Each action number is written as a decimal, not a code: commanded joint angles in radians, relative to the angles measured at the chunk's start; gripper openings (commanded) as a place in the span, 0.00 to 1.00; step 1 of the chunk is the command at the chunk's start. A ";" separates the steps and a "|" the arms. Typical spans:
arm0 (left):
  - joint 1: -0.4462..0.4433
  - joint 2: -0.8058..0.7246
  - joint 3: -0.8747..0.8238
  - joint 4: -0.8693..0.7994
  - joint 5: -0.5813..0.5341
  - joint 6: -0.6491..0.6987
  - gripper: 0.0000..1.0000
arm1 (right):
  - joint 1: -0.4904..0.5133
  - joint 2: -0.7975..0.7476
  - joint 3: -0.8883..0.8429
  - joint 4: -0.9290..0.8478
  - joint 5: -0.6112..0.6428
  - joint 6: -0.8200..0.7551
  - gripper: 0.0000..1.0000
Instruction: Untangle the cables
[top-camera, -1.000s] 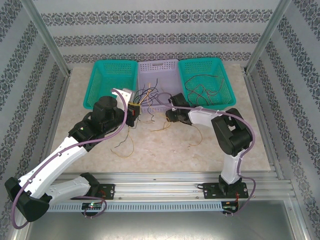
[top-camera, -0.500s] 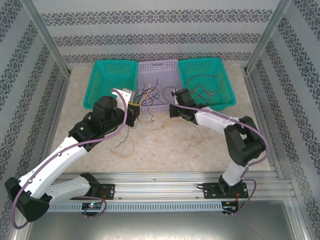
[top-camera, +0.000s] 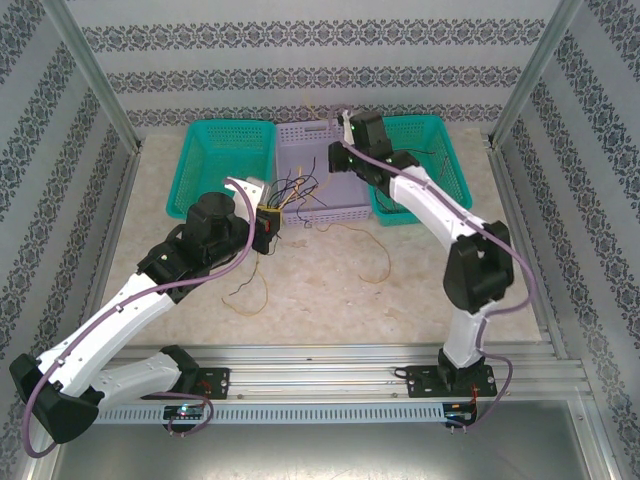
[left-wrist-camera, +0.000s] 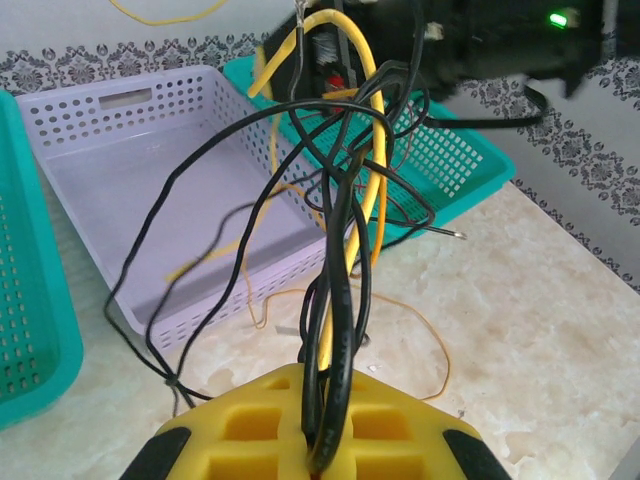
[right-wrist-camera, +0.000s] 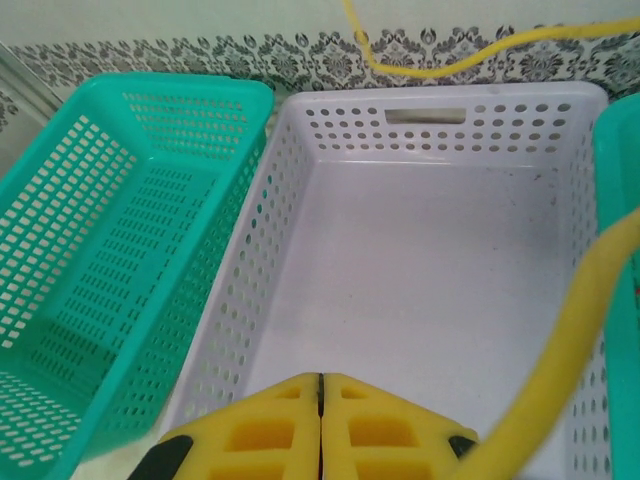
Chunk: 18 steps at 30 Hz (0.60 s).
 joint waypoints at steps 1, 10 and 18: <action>-0.013 0.005 0.029 -0.007 0.019 0.014 0.00 | -0.008 0.124 0.145 -0.118 -0.057 0.026 0.00; -0.033 0.010 0.028 -0.010 0.008 0.023 0.00 | 0.015 0.162 0.246 -0.203 -0.019 -0.020 0.39; -0.035 -0.018 0.048 -0.037 -0.042 0.025 0.00 | 0.008 -0.162 -0.080 -0.075 -0.048 -0.025 0.48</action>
